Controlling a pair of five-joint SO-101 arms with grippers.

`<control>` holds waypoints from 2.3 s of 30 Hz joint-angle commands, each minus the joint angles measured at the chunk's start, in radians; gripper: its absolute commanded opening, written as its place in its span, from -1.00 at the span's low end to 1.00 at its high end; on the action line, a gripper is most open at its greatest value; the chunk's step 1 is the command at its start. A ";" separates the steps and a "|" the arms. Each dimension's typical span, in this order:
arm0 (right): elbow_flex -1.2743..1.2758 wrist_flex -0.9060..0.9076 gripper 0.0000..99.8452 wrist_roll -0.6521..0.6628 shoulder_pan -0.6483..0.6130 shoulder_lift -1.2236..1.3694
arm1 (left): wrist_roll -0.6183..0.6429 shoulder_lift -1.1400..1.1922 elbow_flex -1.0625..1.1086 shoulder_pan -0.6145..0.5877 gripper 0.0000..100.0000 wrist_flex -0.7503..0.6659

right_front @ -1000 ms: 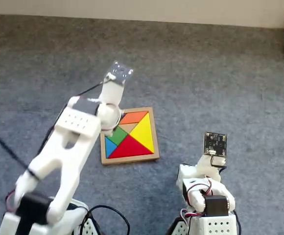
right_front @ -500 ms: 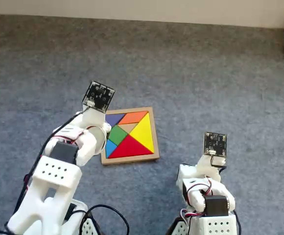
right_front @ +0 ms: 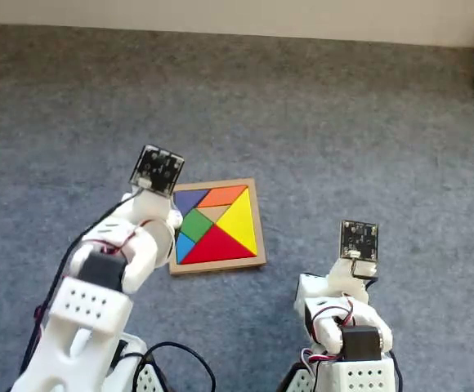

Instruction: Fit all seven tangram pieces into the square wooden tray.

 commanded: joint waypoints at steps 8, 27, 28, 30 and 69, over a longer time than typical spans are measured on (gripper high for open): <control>0.136 0.007 -0.98 -0.008 0.012 -0.012 | 0.029 -0.415 0.205 -0.012 -0.99 -0.012; 0.136 0.007 -0.98 -0.008 0.012 -0.012 | 0.025 -0.789 0.530 -0.193 -0.64 -0.011; 0.136 0.007 -0.98 -0.008 0.012 -0.012 | 0.025 -0.794 0.530 -0.208 -0.64 -0.011; 0.136 0.007 -0.98 -0.008 0.012 -0.012 | 0.025 -0.788 0.530 -0.229 -0.64 -0.011; 0.136 0.007 -0.98 -0.008 0.012 -0.012 | 0.023 -0.785 0.530 -0.249 -0.96 0.278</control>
